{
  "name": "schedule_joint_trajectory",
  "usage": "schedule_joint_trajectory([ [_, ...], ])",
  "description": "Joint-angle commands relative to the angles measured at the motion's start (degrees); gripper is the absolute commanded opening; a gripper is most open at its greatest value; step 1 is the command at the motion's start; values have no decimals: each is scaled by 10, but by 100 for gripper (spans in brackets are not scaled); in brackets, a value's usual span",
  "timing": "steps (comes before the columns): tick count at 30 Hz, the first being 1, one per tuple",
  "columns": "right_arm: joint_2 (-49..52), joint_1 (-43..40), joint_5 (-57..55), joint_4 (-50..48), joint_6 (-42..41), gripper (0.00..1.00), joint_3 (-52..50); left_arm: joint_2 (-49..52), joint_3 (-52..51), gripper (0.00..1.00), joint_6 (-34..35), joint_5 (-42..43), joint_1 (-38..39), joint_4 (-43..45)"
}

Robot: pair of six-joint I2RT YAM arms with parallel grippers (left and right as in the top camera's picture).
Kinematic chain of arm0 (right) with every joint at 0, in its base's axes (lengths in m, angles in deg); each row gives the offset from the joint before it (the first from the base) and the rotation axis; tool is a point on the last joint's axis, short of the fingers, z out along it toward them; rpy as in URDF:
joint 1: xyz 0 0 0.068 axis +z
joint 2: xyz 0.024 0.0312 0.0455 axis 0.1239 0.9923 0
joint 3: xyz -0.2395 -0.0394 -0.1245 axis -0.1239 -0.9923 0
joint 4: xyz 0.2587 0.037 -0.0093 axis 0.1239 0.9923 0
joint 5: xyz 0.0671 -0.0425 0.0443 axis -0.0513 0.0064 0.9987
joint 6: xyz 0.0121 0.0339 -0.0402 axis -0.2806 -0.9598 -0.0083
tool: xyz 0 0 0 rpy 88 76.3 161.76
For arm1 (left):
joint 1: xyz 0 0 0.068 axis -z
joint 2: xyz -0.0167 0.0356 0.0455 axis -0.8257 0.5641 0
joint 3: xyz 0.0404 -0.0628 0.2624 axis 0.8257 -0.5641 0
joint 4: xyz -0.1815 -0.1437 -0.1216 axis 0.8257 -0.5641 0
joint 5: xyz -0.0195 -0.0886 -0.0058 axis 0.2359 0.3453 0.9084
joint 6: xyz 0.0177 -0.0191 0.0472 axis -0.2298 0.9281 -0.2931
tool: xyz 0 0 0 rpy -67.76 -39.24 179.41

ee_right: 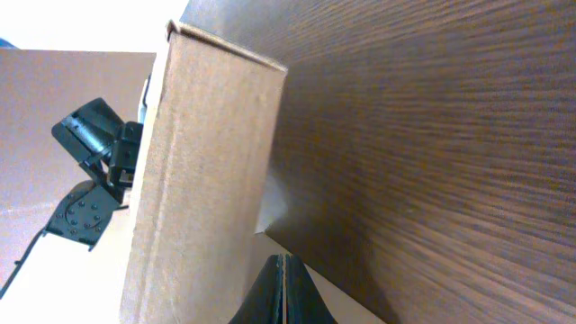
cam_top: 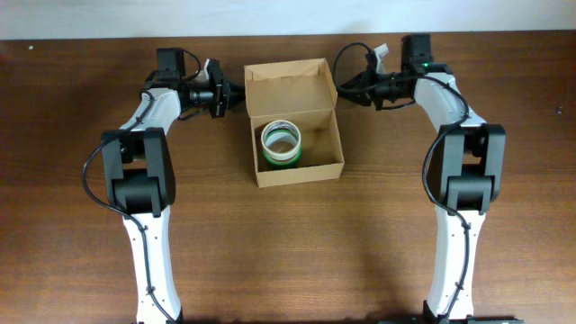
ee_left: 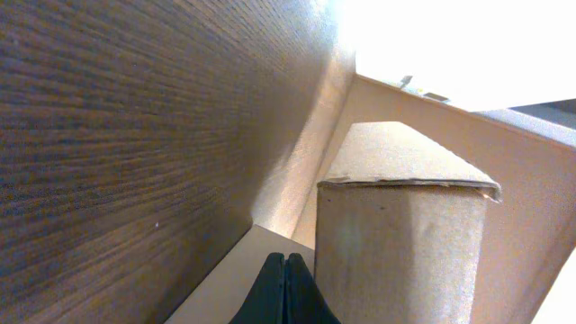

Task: Pack container
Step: 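Grip the box lid edges with both grippers from either side, then swing the lid forward with both grippers to close the box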

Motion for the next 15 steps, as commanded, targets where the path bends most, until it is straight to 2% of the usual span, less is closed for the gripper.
schedule_joint_trajectory([
  [1,12,15,-7,-4,-16,4,0,14,-1,2,13,17,-4,3],
  [5,13,22,5,-17,-15,4,0,14,-1,2,13,17,-4,3],
  [9,13,22,67,-63,-13,4,0,14,-1,2,13,32,-2,12],
  [12,13,21,89,-74,-15,4,0,14,1,2,24,84,-1,81],
  [15,13,19,109,-70,-15,4,0,13,18,2,63,107,-1,145],
])
